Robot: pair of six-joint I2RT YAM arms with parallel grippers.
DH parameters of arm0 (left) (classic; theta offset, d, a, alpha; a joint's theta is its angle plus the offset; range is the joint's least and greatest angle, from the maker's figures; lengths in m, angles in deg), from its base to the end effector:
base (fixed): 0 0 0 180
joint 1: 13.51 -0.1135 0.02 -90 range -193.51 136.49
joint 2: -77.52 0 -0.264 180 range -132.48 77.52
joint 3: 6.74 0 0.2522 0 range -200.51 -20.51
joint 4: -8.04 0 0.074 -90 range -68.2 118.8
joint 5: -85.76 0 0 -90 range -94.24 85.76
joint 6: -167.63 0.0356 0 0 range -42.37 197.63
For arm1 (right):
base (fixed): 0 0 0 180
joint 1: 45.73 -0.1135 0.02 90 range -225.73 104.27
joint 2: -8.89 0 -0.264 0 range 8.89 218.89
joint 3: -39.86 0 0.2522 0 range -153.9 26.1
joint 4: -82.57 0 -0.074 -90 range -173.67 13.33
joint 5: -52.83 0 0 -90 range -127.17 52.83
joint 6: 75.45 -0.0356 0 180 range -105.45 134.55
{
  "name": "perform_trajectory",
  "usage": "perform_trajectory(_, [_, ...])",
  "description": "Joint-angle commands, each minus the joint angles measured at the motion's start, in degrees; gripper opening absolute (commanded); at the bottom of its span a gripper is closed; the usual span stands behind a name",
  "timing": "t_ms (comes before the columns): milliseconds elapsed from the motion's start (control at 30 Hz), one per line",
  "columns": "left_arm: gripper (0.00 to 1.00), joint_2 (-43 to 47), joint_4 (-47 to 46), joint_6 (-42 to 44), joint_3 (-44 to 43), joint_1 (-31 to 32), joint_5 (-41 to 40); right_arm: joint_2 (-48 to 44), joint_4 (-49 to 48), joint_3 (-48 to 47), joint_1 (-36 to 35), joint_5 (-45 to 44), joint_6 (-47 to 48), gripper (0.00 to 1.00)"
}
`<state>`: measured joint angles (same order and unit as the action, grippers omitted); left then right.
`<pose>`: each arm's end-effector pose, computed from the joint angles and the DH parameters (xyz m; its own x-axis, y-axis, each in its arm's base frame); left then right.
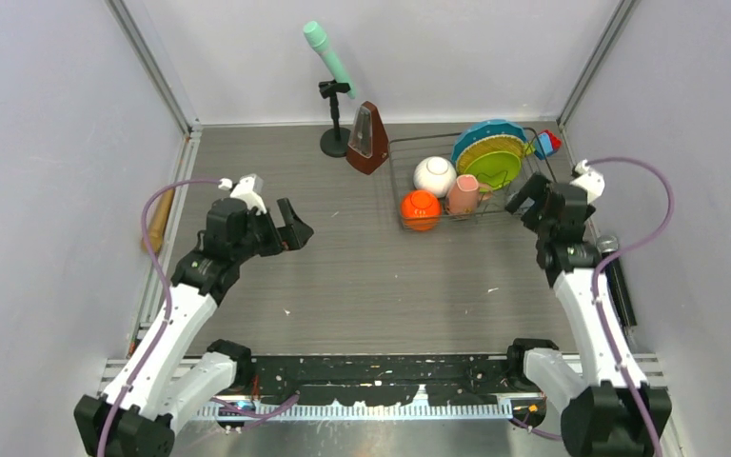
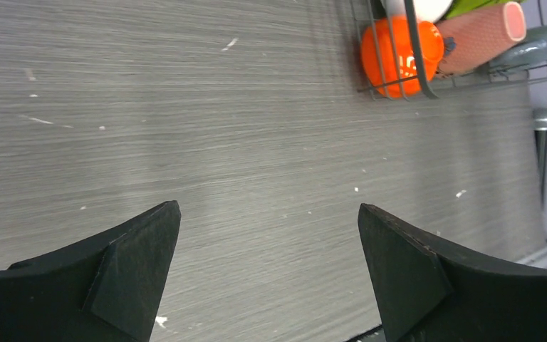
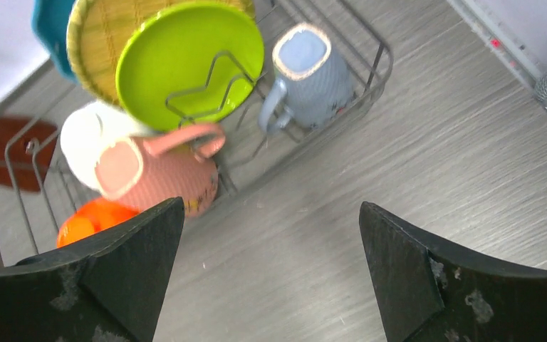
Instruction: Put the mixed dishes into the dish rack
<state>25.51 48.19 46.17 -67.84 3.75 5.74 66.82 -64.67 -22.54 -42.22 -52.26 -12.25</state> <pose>0.1891 -0.0652 0.3051 -0.6468 -0.3373 -0.6840 0.1131 0.8446 -0.5233 0.2257 -0.0231 0.3055 -0.2924 0.4541 -0.8416 0.4703 0.8346 0.2869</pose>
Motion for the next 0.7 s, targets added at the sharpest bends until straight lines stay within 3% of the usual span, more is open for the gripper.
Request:
perform_trajectory(0, [1.00, 7.5, -5.1, 4.6, 5.8, 0.1, -8.2, -10.8, -11.5, 10.2, 0.2, 7.1, 5.6, 1.00])
perform_trajectory(200, [1.00, 13.2, -9.3, 6.2, 13.6, 0.1, -18.4, -19.2, -12.6, 20.9, 0.1, 15.2, 6.9, 1.00])
perform_trajectory(300, [1.00, 14.6, -10.4, 7.1, 16.5, 0.1, -26.9, -21.0, -21.4, 28.5, 0.2, 15.9, 7.3, 1.00])
perform_trajectory(500, [0.99, 16.5, -29.5, 16.0, 28.8, 0.1, -27.2, -17.4, -29.9, 31.5, 0.2, 12.4, 9.8, 1.00])
perform_trajectory(667, [0.95, 13.3, -45.8, 23.0, 34.5, 0.1, -29.5, -8.3, -41.3, 33.0, 0.2, 6.8, 12.9, 0.99])
